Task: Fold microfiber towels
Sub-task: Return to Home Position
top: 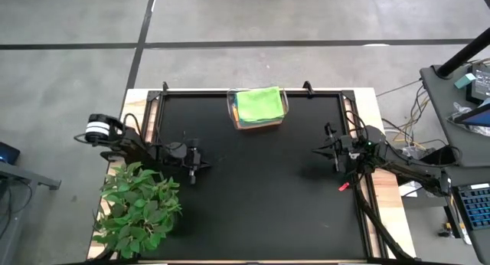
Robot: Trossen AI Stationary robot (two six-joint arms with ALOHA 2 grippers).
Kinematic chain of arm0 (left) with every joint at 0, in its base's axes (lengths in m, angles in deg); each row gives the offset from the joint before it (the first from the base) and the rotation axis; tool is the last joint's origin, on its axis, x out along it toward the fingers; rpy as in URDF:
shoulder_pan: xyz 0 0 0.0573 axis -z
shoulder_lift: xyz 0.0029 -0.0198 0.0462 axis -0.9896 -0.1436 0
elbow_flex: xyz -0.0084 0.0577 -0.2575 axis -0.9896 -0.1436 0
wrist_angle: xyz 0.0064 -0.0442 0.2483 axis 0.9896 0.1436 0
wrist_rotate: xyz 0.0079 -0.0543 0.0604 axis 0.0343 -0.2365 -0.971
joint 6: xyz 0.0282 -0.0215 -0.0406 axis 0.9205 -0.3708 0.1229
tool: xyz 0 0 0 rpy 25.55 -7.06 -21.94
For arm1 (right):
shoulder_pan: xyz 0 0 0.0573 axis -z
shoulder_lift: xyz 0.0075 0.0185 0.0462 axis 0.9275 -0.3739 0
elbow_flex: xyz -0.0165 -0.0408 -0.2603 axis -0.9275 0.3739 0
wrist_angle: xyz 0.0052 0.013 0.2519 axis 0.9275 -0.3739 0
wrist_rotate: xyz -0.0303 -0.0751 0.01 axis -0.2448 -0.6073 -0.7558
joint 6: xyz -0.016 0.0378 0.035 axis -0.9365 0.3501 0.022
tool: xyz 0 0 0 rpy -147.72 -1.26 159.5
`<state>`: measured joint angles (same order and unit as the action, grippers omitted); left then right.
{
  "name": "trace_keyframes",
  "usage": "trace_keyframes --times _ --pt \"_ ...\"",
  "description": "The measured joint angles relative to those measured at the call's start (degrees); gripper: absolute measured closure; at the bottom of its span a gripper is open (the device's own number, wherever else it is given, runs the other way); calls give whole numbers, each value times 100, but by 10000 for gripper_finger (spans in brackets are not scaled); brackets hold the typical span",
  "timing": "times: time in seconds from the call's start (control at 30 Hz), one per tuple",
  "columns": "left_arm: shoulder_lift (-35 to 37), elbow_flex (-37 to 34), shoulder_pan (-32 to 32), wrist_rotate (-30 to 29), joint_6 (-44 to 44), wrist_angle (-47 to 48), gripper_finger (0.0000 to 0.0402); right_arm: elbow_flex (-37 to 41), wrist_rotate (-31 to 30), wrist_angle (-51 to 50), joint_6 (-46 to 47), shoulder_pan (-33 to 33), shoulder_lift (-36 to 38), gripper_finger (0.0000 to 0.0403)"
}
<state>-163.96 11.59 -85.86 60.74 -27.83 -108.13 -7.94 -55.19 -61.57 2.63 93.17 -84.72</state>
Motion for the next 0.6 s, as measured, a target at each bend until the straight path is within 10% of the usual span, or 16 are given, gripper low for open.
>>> trace_keyframes --times 0.6 --pt "-216 438 0 0 2 -949 402 0 0 18 0 2 -2 394"
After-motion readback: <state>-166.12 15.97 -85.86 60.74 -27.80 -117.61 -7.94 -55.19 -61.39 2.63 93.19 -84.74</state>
